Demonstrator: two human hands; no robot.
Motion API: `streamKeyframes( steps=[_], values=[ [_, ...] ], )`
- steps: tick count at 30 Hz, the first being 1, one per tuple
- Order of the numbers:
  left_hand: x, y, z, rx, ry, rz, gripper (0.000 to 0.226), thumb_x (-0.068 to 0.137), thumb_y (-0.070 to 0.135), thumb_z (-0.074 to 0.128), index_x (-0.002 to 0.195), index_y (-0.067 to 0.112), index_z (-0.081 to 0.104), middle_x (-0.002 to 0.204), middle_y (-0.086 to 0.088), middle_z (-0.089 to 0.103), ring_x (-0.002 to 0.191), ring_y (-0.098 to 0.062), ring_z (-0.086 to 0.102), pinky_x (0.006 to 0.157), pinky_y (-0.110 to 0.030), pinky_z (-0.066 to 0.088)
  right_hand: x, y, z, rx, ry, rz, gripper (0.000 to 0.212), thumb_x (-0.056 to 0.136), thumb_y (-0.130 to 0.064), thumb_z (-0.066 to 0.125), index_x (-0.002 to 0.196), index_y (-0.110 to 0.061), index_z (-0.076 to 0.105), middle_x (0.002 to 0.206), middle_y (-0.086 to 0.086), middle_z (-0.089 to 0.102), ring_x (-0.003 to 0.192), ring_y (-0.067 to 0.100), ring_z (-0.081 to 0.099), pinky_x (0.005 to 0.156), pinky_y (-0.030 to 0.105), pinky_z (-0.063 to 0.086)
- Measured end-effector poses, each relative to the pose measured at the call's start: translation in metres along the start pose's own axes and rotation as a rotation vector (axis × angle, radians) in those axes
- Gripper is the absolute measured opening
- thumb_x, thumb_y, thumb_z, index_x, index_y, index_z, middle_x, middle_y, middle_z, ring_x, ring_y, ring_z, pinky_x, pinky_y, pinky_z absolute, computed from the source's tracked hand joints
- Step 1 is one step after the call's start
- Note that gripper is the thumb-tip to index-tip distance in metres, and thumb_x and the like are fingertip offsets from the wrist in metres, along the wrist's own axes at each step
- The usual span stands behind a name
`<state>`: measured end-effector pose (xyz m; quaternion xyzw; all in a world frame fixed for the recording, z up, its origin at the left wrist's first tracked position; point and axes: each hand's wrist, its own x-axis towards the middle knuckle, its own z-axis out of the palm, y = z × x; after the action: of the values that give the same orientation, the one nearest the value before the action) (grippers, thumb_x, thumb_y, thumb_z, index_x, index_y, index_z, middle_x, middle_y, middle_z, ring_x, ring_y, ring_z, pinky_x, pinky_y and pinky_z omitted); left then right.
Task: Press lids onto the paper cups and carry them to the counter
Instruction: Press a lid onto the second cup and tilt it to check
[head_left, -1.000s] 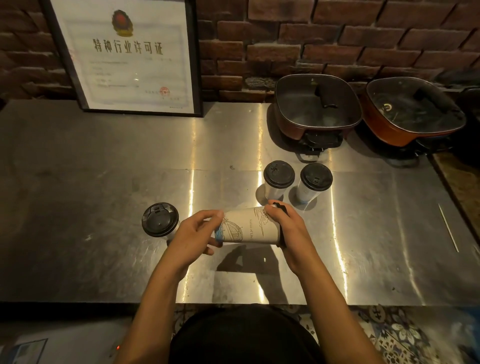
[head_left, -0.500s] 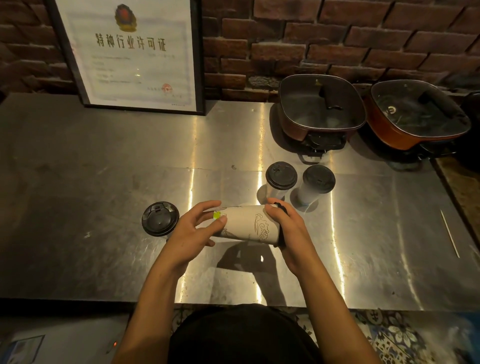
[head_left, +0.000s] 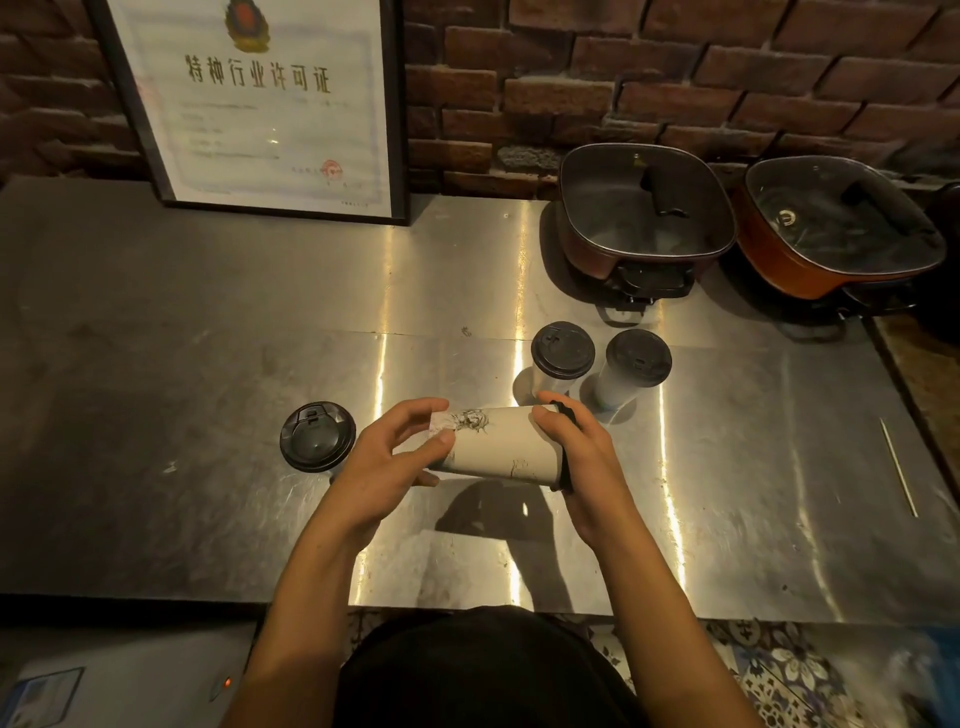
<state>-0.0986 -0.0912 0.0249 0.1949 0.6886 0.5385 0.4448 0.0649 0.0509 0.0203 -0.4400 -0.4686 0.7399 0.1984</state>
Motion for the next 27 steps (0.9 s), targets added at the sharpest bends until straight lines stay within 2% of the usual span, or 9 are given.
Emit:
streamKeyframes(
  steps=[2, 5, 10, 15, 18, 22, 27],
  values=[
    [0.0005, 0.0003, 0.0008, -0.004, 0.010, 0.003, 0.030, 0.096, 0.022, 0.069, 0.125, 0.031, 0.067, 0.125, 0.004, 0.069, 0.112, -0.020, 0.068, 0.074, -0.027, 0.060, 0.0003, -0.0018, -0.0001, 0.013, 0.013, 0.003, 0.050, 0.077, -0.043, 0.068, 0.125, -0.026, 0.066, 0.126, 0.012, 0.064, 0.101, 0.024, 0.065, 0.052, 0.019, 0.051],
    [0.0026, 0.0042, 0.0039, -0.010, 0.048, -0.044, 0.030, 0.095, 0.033, 0.067, 0.125, 0.030, 0.065, 0.121, -0.002, 0.071, 0.095, -0.024, 0.076, 0.065, -0.024, 0.058, 0.0004, -0.0029, 0.0012, 0.002, 0.028, -0.011, 0.049, 0.077, -0.044, 0.068, 0.123, -0.026, 0.067, 0.124, 0.012, 0.065, 0.104, 0.026, 0.065, 0.052, 0.019, 0.051],
    [0.0029, 0.0005, 0.0016, 0.011, 0.005, 0.042, 0.034, 0.095, 0.022, 0.070, 0.127, 0.032, 0.066, 0.129, 0.003, 0.069, 0.108, -0.025, 0.072, 0.081, -0.035, 0.063, -0.0014, -0.0070, 0.0020, 0.019, 0.053, -0.008, 0.052, 0.076, -0.043, 0.068, 0.124, -0.023, 0.067, 0.121, 0.010, 0.067, 0.099, 0.022, 0.065, 0.049, 0.017, 0.048],
    [0.0045, 0.0024, 0.0038, 0.037, 0.038, -0.007, 0.033, 0.095, 0.031, 0.068, 0.127, 0.030, 0.065, 0.127, -0.004, 0.068, 0.110, -0.024, 0.070, 0.078, -0.035, 0.064, -0.0026, -0.0078, 0.0029, 0.021, 0.051, 0.003, 0.031, 0.096, -0.027, 0.065, 0.126, -0.020, 0.064, 0.121, 0.010, 0.067, 0.099, 0.021, 0.066, 0.050, 0.017, 0.050],
    [0.0039, 0.0008, 0.0014, 0.007, -0.007, 0.011, 0.032, 0.094, 0.025, 0.071, 0.125, 0.032, 0.067, 0.129, -0.002, 0.067, 0.111, -0.027, 0.071, 0.085, -0.040, 0.064, -0.0031, -0.0093, 0.0023, 0.038, 0.055, 0.011, 0.031, 0.096, -0.024, 0.064, 0.126, -0.020, 0.065, 0.120, 0.011, 0.069, 0.099, 0.021, 0.068, 0.050, 0.017, 0.050],
    [0.0030, 0.0042, 0.0014, 0.035, 0.002, -0.055, 0.029, 0.095, 0.033, 0.068, 0.124, 0.034, 0.065, 0.124, -0.004, 0.070, 0.102, -0.026, 0.074, 0.076, -0.034, 0.064, -0.0042, -0.0103, 0.0029, 0.044, 0.064, 0.007, 0.033, 0.096, -0.022, 0.064, 0.129, -0.016, 0.063, 0.120, 0.012, 0.068, 0.098, 0.021, 0.068, 0.049, 0.016, 0.049],
    [0.0004, 0.0022, 0.0010, 0.024, -0.016, 0.001, 0.032, 0.095, 0.022, 0.070, 0.125, 0.032, 0.066, 0.126, 0.003, 0.069, 0.102, -0.026, 0.074, 0.078, -0.033, 0.064, -0.0043, -0.0107, 0.0015, 0.058, 0.073, 0.009, 0.031, 0.096, -0.019, 0.063, 0.127, -0.013, 0.065, 0.113, 0.016, 0.071, 0.086, 0.020, 0.069, 0.045, 0.015, 0.046]
  ],
)
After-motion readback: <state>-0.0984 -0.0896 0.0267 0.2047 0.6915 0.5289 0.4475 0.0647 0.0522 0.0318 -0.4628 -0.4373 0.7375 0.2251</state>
